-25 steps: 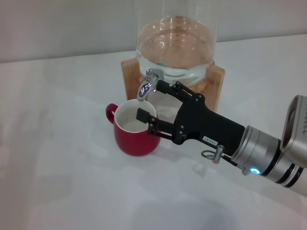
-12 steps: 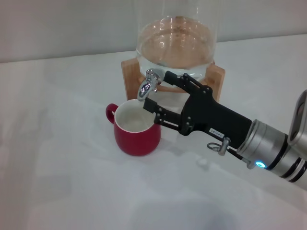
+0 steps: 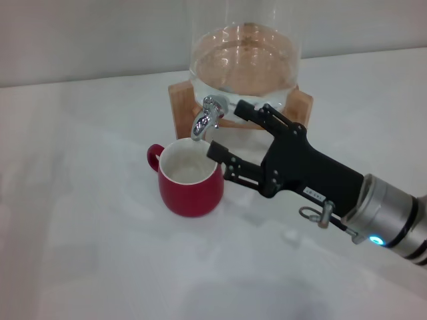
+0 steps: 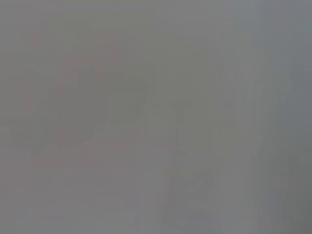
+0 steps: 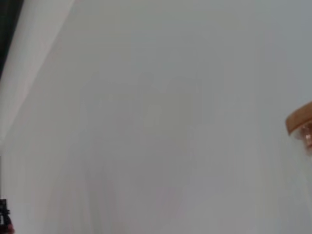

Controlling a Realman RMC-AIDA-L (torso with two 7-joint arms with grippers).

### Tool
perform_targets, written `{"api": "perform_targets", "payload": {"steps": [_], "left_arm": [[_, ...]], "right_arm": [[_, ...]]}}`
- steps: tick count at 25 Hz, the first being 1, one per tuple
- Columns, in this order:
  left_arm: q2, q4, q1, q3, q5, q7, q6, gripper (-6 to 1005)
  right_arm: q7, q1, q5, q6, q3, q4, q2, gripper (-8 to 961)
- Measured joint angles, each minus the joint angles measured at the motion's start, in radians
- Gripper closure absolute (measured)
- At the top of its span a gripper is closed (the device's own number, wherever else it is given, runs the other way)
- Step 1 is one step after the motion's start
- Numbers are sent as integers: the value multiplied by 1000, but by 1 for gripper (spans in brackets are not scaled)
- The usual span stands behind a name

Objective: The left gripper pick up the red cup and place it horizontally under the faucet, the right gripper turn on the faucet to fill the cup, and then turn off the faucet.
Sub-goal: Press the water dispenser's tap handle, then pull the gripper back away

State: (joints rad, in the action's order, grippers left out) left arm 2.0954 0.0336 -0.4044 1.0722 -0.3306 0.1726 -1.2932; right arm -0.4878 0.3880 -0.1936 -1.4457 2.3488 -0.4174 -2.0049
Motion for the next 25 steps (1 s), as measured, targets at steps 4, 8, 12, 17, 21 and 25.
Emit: {"api": "perform_targets", "payload": {"steps": [4,8,12,17,21,25], "left_arm": [[0,0,4,0,1,0,1,484],[0,0,4,0,0,-1,2,484],[1,0,3,0,-3,0,2,484],[2,0,3,0,-3,0,2,484],[3,0,2,0,-4,3,2,484],[3,0,2,1,-7,5,2,484]], "right_arm": [[-4,-18,46,-30,2,-8,-4,84],[-29,-15,89,-16,2,-19,-8,84],[-56,5,130,26,4,-33,-16,84],[-82,30,143,78,14,-46,-18,84],[-108,50,144,114,15,-48,-17,83],[-126,65,144,142,15,-48,-15,83]]}}
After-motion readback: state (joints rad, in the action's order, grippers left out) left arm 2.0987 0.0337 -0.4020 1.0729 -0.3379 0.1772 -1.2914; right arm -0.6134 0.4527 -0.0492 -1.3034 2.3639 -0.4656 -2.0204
